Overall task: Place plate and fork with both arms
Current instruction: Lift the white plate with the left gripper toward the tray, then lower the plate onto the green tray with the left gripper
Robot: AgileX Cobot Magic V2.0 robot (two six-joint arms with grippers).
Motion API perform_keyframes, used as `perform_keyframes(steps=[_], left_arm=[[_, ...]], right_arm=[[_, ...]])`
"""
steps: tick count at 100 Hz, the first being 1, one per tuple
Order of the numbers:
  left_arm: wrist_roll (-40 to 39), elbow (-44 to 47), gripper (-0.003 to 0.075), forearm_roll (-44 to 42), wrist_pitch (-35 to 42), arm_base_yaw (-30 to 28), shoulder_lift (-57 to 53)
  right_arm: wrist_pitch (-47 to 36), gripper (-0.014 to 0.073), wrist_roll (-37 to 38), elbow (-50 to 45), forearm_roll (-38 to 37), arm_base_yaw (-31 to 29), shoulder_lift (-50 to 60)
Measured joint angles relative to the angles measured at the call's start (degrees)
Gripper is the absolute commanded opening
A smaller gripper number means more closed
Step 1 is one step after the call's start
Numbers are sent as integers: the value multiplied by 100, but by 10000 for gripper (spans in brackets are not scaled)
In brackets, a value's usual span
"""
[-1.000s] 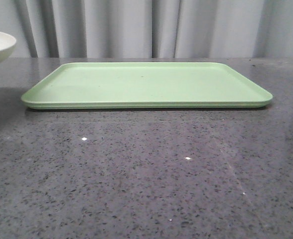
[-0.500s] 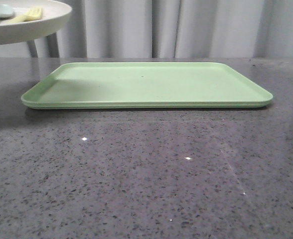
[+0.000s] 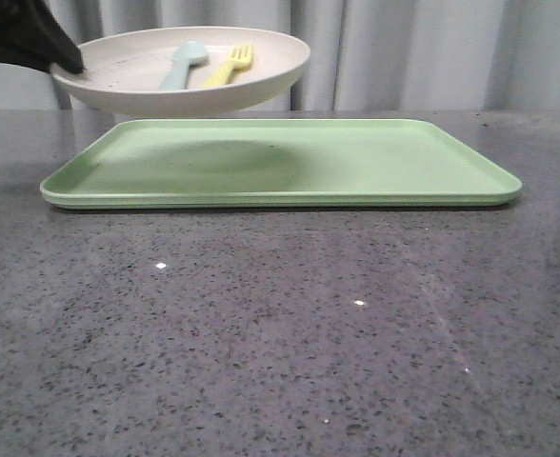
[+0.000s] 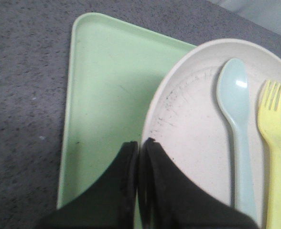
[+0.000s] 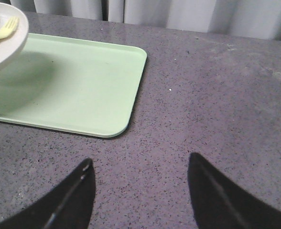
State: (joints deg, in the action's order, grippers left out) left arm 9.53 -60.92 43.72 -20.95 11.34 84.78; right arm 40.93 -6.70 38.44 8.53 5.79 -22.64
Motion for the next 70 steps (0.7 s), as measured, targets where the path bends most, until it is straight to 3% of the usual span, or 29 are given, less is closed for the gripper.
perform_keyframes(steps=[29, 70], left_arm=[[0, -185, -21, 375, 724, 602, 630], [-11, -185, -21, 731, 1178, 908, 1161]], right_arm=[[0, 438, 0, 0, 0, 0, 0], [0, 438, 0, 0, 9, 0, 0]])
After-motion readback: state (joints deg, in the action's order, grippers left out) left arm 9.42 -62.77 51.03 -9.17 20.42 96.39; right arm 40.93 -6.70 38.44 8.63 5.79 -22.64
